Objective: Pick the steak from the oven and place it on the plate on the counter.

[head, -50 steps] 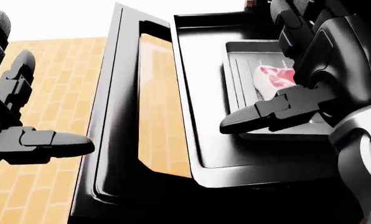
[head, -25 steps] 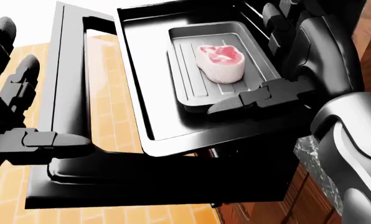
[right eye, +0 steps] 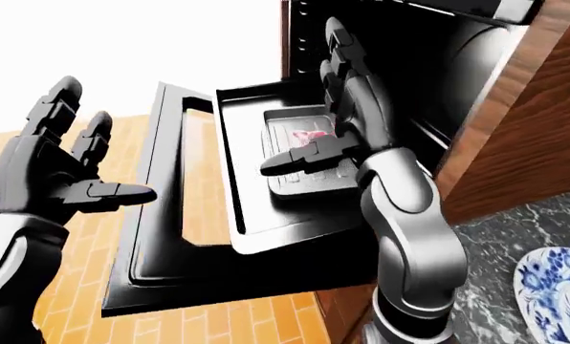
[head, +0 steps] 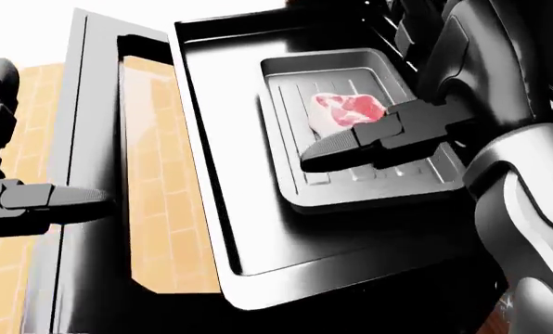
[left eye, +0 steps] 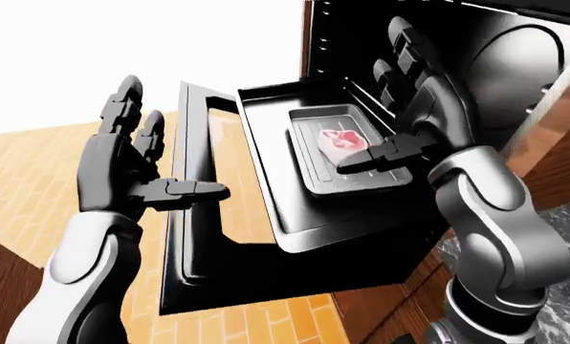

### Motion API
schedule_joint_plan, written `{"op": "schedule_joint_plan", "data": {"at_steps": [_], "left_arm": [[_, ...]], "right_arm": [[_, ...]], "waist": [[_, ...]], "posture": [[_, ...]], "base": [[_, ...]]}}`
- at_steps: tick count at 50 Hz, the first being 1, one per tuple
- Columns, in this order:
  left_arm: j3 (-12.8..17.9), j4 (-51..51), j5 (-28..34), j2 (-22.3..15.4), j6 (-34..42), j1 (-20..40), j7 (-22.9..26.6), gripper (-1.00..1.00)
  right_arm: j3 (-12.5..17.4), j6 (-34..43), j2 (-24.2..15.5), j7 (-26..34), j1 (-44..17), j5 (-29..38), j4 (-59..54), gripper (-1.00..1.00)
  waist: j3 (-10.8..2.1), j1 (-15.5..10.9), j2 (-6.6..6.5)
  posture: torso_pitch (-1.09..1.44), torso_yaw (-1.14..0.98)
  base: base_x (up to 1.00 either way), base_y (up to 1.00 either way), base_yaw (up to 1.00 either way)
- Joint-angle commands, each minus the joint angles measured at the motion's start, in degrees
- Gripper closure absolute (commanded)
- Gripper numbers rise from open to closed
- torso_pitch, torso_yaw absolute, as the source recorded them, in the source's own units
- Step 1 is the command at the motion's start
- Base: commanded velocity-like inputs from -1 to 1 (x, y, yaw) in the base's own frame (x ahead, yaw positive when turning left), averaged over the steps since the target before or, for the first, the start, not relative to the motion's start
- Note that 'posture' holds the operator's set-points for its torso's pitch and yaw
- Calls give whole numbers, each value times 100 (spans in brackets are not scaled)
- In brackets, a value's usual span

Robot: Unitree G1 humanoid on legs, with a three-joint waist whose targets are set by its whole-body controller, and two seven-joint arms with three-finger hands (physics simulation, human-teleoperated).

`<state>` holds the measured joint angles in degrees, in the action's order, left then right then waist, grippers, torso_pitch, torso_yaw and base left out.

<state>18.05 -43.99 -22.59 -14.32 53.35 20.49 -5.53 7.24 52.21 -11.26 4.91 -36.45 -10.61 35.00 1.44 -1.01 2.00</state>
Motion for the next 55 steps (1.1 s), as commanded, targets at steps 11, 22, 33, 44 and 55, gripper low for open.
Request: {"op": "schedule_joint_plan", "data": {"at_steps": [11, 22, 33, 44, 55], "left_arm": [[172, -136, -233, -194, 67, 150, -38, -100], [417, -342, -482, -440, 253, 147, -125, -100], [525, -361, -505, -480, 142, -53, -33, -100], [627, -350, -575, -491, 89, -87, 9, -100], [683, -362, -751, -604, 155, -23, -96, -100]], "right_arm": [[16, -40, -103, -76, -211, 47, -53, -100], [-233, 199, -408, 366, -184, 814, -237, -100], [-557, -115, -246, 1275, -562, 2198, -1460, -100], [-1081, -1107, -419, 3751, -1282, 5294, -2624, -100], [-879, -2489, 121, 4474, -1228, 7297, -3545, -100]], "waist": [[81, 66, -379], [107, 3, -176], [-38, 92, -287], [-71, 95, -244], [-90, 78, -356]], "posture": [[0, 0], [0, 0], [0, 0], [0, 0], [0, 0]], "base": [[0, 0, 0], [0, 0, 0], [0, 0, 0], [0, 0, 0], [0, 0, 0]]}}
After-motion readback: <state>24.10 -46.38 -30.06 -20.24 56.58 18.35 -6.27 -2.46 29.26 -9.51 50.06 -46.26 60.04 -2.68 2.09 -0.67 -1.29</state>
